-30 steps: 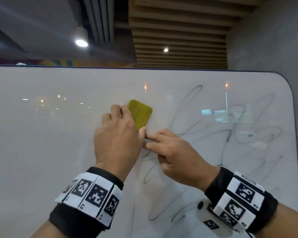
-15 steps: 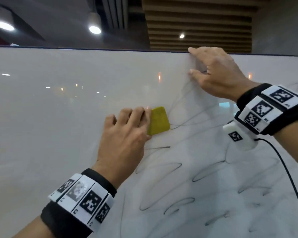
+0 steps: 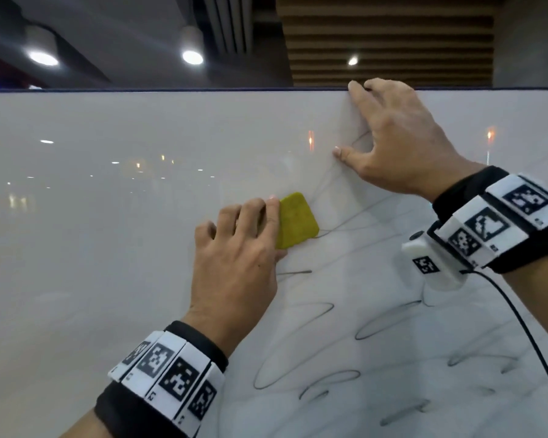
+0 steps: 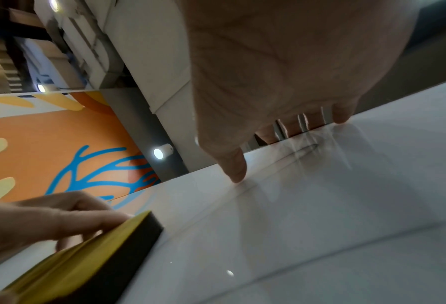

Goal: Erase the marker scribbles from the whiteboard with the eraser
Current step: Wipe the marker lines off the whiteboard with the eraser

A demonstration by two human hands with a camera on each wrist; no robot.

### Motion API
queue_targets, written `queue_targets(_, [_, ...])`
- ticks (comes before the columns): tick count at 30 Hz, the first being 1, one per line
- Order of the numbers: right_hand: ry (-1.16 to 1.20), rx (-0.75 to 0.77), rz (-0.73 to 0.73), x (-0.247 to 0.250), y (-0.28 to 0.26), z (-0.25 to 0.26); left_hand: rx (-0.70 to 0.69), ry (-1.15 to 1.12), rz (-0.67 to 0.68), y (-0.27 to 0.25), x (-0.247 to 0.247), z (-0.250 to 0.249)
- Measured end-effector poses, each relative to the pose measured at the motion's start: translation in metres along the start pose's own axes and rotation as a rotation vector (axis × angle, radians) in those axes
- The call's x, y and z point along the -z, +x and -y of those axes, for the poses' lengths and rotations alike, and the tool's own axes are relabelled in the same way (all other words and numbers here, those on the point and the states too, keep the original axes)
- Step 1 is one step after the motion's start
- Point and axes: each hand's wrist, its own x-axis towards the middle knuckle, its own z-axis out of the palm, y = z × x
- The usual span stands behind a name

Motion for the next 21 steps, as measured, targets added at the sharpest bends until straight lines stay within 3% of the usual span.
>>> queue_targets(5, [-0.021, 0.029, 0.021, -0.021, -0.038, 0.024, -0.005, -0.005, -0.019, 0.001, 0.001, 0.0])
queue_targets(10, [-0.042, 0.031, 0.044, -0.024, -0.038, 0.022, 0.039, -0.035, -0.022, 0.003, 0.001, 0.0])
queue_targets(12, [-0.05, 0.034, 0.05, -0.025, -0.04, 0.021, -0.046, -0.021, -0.02, -0.001, 0.001, -0.002])
queue_targets(15, [-0.062, 0.032, 0.059, -0.025, -0.039, 0.021, -0.283, 0.011, 0.014, -0.007, 0.003, 0.0])
queue_targets(17, [-0.065, 0.032, 0.065, -0.023, -0.039, 0.021, -0.191, -0.014, -0.004, 0.0, 0.005, 0.009])
queue_targets(20, [-0.053, 0.042, 0.099, -0.016, -0.039, 0.018, 0.135, -0.12, -0.046, 0.012, 0.008, 0.016])
queue_targets(21, [-0.042, 0.05, 0.112, -0.012, -0.037, 0.016, 0.132, -0.113, -0.046, 0.01, 0.007, 0.014])
